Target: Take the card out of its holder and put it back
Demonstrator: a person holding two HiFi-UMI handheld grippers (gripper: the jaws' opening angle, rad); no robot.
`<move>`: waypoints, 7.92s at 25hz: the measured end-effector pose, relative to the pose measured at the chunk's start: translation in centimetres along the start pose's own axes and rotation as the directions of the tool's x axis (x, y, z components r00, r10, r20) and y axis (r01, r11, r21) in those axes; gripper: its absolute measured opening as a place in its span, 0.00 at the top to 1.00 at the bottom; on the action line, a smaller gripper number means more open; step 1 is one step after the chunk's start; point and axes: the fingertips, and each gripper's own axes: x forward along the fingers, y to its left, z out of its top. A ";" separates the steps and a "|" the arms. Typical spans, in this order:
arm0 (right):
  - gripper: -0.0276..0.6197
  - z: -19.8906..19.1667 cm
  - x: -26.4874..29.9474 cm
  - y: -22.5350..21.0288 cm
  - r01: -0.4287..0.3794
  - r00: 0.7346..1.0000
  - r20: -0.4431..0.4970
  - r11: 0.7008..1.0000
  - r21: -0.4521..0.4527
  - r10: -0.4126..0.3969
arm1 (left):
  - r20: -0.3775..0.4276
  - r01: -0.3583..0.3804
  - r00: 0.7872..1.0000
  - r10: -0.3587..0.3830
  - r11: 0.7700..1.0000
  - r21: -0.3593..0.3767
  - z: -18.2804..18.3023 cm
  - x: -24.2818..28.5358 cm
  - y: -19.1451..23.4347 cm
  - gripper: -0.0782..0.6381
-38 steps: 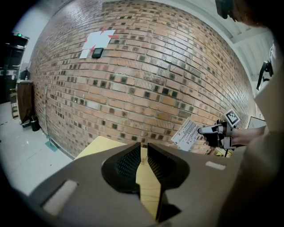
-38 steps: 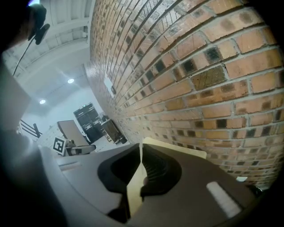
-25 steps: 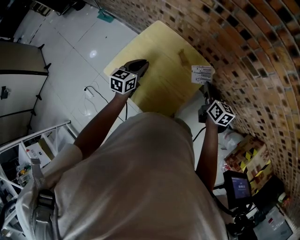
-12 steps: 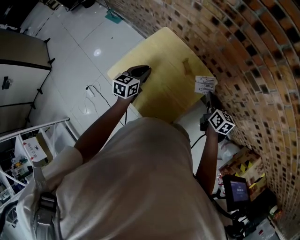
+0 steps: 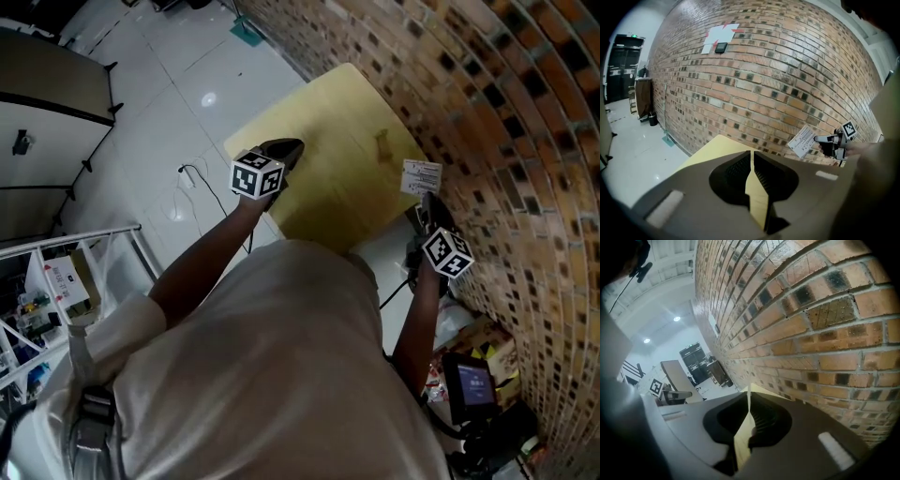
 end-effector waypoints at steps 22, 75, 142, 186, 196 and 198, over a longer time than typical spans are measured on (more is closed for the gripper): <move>0.93 -1.0 15.2 -2.6 -0.081 0.976 -0.214 0.970 -0.228 0.031 | -0.011 -0.017 1.000 0.017 0.999 -0.033 -1.8 0.2 -3.2 0.76; 0.93 -7.4 21.6 -4.7 -0.067 0.951 -0.308 0.944 -0.323 -0.038 | -0.054 -0.098 0.994 0.094 0.993 -0.068 -3.3 -0.7 -2.9 0.76; 0.82 0.5 -0.3 14.9 0.160 0.982 0.154 0.923 -0.349 -0.112 | 0.160 0.274 0.946 -0.281 0.959 0.066 3.0 -9.4 -2.2 0.76; 0.87 -11.7 -20.8 13.5 0.119 0.970 0.228 0.985 -0.125 -0.088 | -0.005 0.202 0.979 -0.204 0.964 0.171 -11.4 -18.9 -13.2 0.76; 0.87 -13.3 -22.7 15.3 0.096 0.973 0.226 0.982 -0.165 -0.057 | -0.010 0.212 0.977 -0.214 0.960 0.183 -13.2 -20.3 -15.4 0.78; 0.87 -12.8 -22.8 16.0 0.097 0.970 0.237 0.980 -0.172 -0.054 | -0.006 0.225 0.974 -0.228 0.955 0.195 -12.8 -19.9 -15.6 0.78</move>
